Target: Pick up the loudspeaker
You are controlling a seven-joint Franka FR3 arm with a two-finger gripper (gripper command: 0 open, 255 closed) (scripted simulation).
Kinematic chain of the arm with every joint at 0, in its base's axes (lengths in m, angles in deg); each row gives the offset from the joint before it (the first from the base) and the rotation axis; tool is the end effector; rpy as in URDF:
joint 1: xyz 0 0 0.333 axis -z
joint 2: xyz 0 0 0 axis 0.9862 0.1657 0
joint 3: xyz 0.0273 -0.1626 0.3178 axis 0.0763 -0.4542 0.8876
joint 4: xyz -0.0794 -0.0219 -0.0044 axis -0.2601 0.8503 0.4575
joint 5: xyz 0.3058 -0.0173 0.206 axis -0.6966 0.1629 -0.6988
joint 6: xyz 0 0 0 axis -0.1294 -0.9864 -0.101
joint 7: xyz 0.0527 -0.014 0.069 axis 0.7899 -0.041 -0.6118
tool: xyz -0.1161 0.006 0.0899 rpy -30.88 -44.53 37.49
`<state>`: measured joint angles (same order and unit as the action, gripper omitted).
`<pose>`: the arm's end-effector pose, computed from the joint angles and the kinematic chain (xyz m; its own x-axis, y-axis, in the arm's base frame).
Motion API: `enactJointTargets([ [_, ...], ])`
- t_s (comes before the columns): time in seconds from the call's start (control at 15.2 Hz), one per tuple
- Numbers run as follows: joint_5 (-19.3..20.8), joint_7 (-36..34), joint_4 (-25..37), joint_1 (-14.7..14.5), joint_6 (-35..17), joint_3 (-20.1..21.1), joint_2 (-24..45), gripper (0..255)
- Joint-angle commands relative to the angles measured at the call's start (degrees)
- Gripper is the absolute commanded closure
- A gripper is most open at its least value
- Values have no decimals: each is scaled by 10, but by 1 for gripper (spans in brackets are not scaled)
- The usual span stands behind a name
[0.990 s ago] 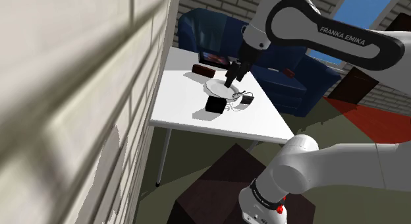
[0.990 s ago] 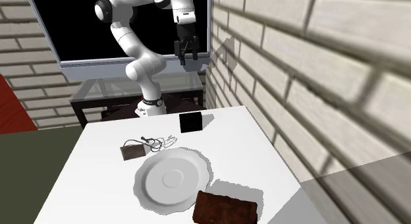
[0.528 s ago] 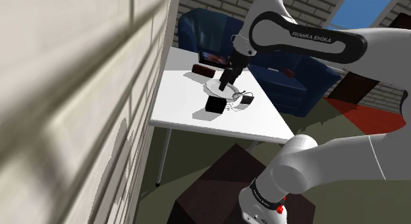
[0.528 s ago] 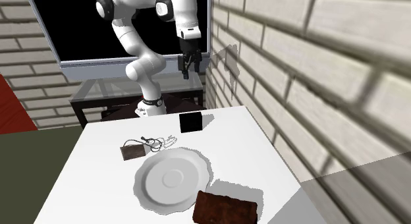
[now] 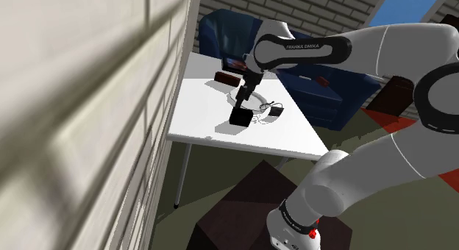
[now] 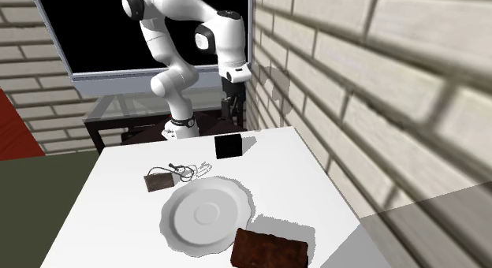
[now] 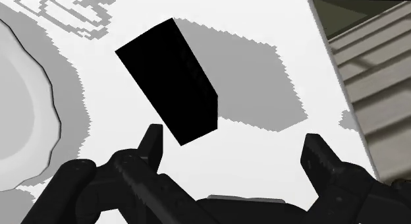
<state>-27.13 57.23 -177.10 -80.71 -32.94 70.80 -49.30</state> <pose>0.3882 -0.0983 0.4795 0.9750 0.2204 0.0281 0.2205 -0.9754 0.0016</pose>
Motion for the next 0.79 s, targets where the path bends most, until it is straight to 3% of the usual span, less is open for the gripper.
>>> enactJointTargets([
  [0.0, -6, 30, 11, -4, -24, -13, 42, 0],
  [0.2, -20, 75, 34, -7, -54, -30, 108, 0],
  [0.73, -27, 81, 1, -7, -115, -34, 137, 0],
])
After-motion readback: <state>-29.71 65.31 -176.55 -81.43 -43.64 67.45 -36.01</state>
